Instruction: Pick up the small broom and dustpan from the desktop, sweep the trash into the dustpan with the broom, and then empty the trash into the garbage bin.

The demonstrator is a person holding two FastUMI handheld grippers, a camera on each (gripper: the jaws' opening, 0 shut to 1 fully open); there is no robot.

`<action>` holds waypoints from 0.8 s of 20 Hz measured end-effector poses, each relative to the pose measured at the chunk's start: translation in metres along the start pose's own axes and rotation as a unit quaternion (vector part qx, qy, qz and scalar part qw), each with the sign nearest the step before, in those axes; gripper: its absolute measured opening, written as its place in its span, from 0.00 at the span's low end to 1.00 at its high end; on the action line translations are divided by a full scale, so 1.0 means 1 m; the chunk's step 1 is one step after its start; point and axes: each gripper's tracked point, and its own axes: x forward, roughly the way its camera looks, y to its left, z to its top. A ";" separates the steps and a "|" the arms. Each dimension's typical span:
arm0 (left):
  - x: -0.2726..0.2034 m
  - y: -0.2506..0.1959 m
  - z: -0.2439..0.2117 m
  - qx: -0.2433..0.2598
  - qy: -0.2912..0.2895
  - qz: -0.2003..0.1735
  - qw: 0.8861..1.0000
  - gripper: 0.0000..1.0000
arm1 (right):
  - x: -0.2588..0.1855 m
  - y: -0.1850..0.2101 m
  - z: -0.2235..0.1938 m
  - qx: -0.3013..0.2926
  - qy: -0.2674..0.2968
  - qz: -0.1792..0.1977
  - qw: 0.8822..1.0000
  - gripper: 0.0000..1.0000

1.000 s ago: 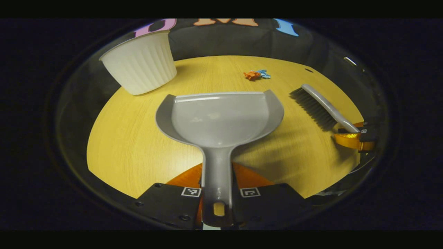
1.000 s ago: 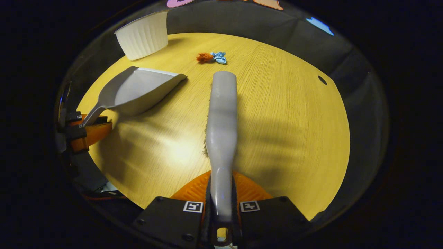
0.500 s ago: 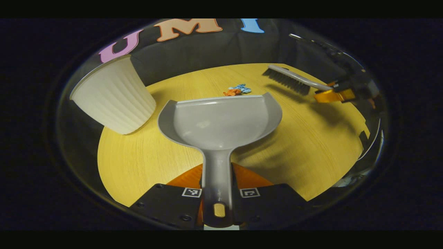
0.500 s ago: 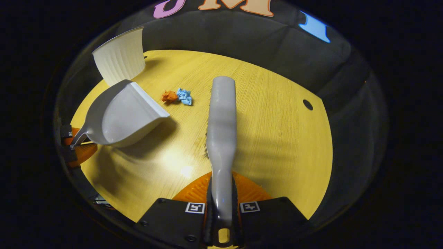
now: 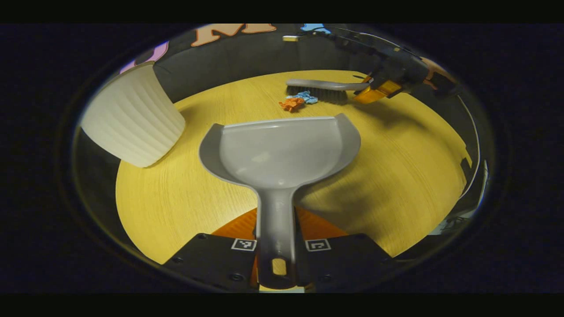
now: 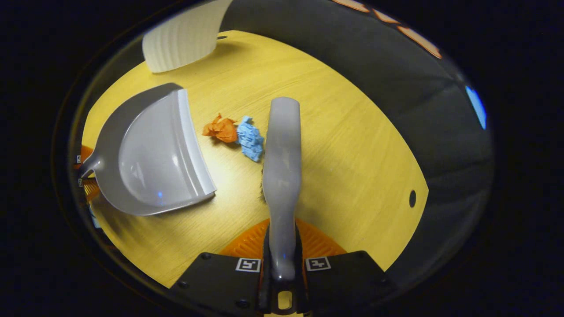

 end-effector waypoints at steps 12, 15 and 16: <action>-0.002 0.000 0.012 -0.019 -0.047 0.020 0.999 0.28 | -0.041 -0.026 0.040 0.041 -0.161 0.096 0.981 0.23; -0.014 0.004 0.040 -0.031 -0.103 0.060 0.992 0.28 | -0.043 -0.074 -0.004 0.163 -0.183 0.053 0.968 0.23; -0.020 0.001 0.043 -0.038 -0.117 0.061 0.990 0.26 | -0.043 -0.081 -0.018 0.185 -0.178 0.055 0.965 0.23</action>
